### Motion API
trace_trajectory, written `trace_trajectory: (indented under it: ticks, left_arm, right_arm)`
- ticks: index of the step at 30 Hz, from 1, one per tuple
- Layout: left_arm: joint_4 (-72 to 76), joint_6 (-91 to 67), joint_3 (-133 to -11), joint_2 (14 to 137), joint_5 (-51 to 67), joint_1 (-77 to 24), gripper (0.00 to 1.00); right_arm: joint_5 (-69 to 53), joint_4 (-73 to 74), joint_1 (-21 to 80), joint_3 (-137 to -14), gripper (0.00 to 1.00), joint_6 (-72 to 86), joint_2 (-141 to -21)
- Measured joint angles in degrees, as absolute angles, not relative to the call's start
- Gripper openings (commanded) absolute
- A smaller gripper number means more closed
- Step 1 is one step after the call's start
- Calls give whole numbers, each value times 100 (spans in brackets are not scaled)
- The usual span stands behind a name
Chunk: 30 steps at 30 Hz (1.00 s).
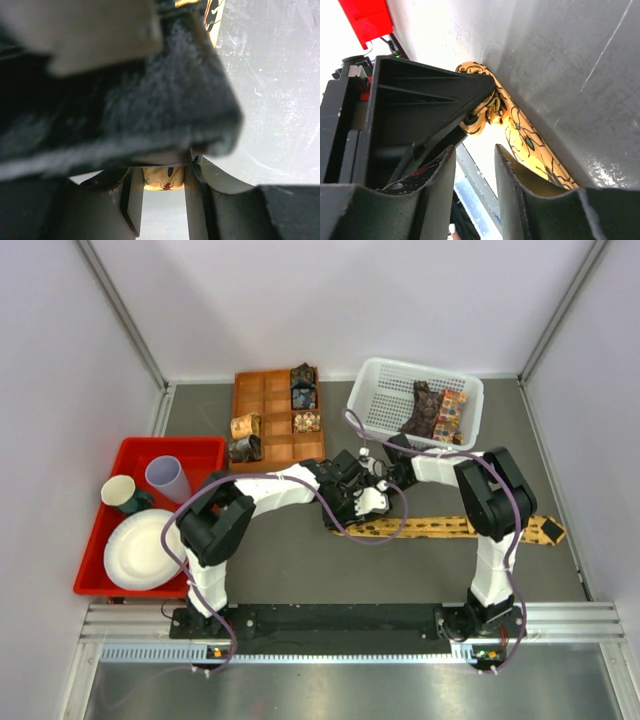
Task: Roll the ties
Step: Roll the tie at the center of the board.
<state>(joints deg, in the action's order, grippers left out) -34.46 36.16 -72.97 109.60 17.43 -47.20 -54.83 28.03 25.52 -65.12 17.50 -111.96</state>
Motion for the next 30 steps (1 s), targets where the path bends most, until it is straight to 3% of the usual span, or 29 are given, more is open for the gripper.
trace_trajectory:
  ticks: [14,23,30]
  left_arm:
    - [-3468,3688,-7301,10975,1754,-4720,23]
    - [-3485,3771,-7301,10997,1769,-4720,23]
    - [-3487,3760,-7301,11015,1769,-4718,23]
  right_arm:
    - [-5977,-327,2497,-5109,36,3199,-11192]
    - [-6073,-1579,2482,-4678,34,3854,-11192]
    - [-6104,-2362,2504,-4543,22,4451,-11249]
